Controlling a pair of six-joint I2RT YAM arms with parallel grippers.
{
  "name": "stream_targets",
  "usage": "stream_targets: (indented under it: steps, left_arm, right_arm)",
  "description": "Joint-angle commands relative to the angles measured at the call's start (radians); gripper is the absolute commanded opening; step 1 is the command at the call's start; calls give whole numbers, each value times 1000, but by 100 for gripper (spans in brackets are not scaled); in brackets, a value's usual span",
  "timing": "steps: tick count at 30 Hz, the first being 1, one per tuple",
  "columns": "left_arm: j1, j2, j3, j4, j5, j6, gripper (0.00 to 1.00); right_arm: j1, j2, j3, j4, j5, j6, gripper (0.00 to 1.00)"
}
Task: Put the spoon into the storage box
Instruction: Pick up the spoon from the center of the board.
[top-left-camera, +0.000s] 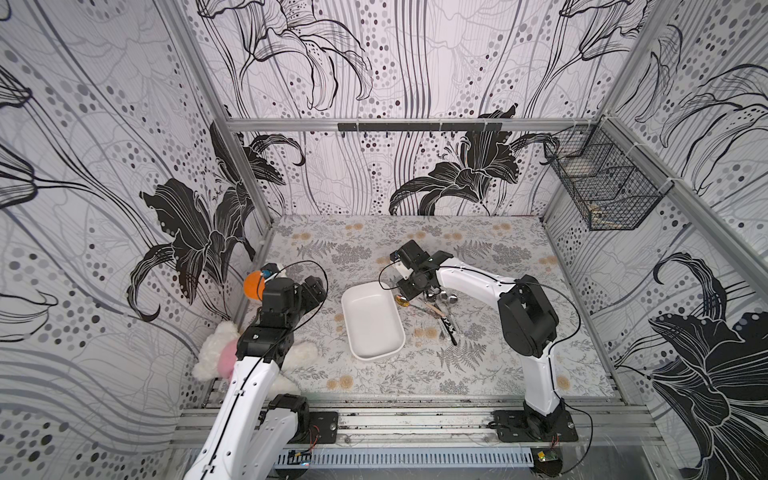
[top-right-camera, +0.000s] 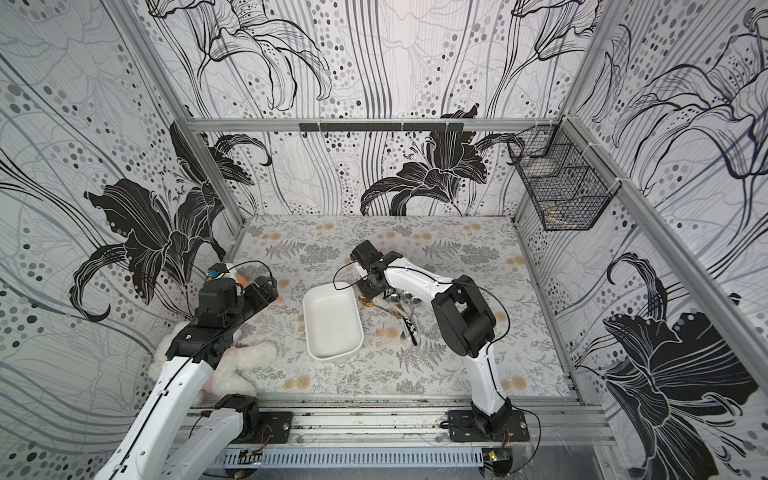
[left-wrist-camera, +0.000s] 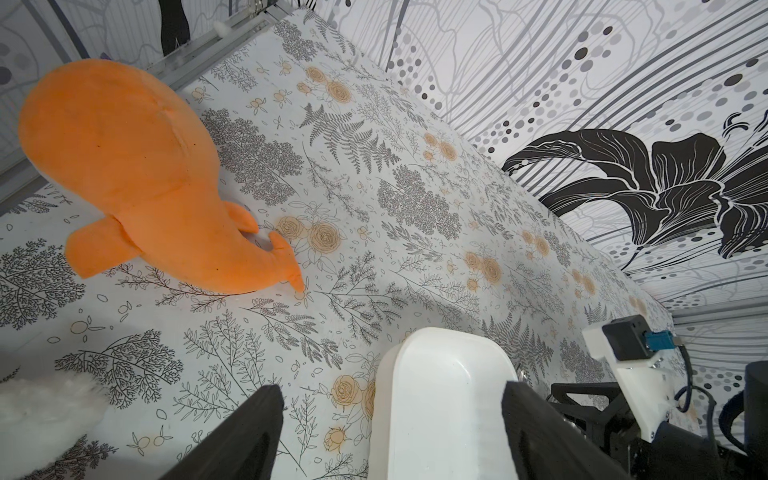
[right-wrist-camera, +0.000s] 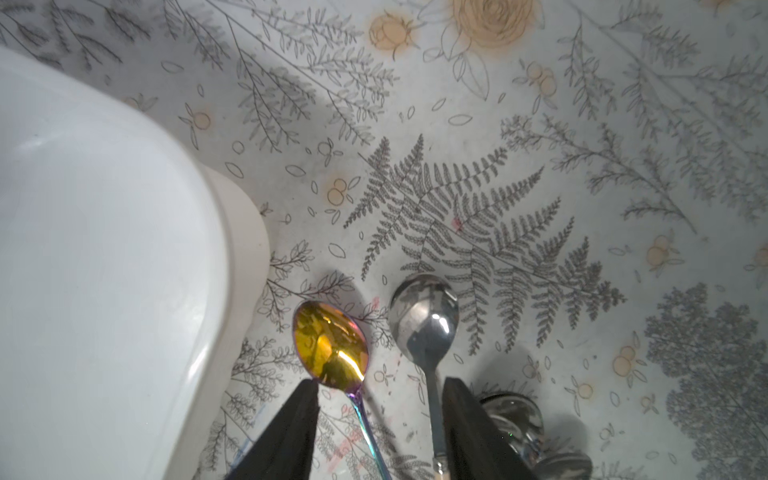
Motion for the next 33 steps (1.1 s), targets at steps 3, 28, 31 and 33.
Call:
stream_targets:
  steps: [3, 28, 31, 33]
  left_arm:
    - [-5, -2, -5, 12, -9, 17, 87]
    - [-5, 11, -2, 10, -2, 17, 87]
    - [-5, 10, -2, 10, -2, 17, 87]
    - [-5, 11, -2, 10, -1, 16, 87]
  right_arm:
    - [2, -7, -73, -54, -24, -10, 47]
    - [7, 55, -117, -54, 26, -1, 27]
    - [7, 52, -120, -50, 31, 5, 20]
    - [7, 47, -118, -45, 32, 9, 17]
